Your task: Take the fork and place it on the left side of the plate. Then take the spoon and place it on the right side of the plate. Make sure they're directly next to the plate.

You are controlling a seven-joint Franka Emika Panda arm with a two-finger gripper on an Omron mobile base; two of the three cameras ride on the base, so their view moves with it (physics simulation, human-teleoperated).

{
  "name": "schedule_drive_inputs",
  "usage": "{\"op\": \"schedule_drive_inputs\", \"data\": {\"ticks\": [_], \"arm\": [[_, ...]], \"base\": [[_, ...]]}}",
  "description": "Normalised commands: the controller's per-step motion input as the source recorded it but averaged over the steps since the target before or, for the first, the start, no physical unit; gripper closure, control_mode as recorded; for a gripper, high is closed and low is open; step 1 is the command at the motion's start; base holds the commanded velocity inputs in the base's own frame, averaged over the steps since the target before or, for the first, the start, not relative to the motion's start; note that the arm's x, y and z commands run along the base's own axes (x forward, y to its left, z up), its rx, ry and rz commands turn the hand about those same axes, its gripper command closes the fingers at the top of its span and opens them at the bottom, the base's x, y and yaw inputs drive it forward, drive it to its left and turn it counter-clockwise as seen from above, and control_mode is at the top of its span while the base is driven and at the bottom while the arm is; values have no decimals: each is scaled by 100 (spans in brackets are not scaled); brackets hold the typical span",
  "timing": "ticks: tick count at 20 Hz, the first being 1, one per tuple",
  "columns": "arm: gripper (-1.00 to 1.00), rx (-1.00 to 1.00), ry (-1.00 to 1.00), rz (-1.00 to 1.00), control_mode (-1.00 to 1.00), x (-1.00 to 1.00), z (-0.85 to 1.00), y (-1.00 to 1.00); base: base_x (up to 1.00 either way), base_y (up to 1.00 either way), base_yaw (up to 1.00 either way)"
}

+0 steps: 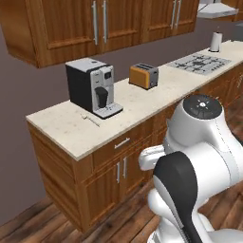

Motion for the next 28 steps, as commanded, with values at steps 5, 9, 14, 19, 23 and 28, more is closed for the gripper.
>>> {"op": "schedule_drive_inputs", "data": {"ticks": [5,9,14,19,23,28], "arm": [[100,0,0,0,100,0,0,0],[100,0,0,0,100,0,0,0],[100,0,0,0,100,0,0,0],[100,0,0,0,100,0,0,0],[100,0,0,0,100,0,0,0],[100,0,0,0,100,0,0,0]], "base": [[-94,7,-45],[-100,0,-39],[-100,-4,-38],[-100,-9,-39],[-100,-17,-39],[-100,-24,-39]]}}
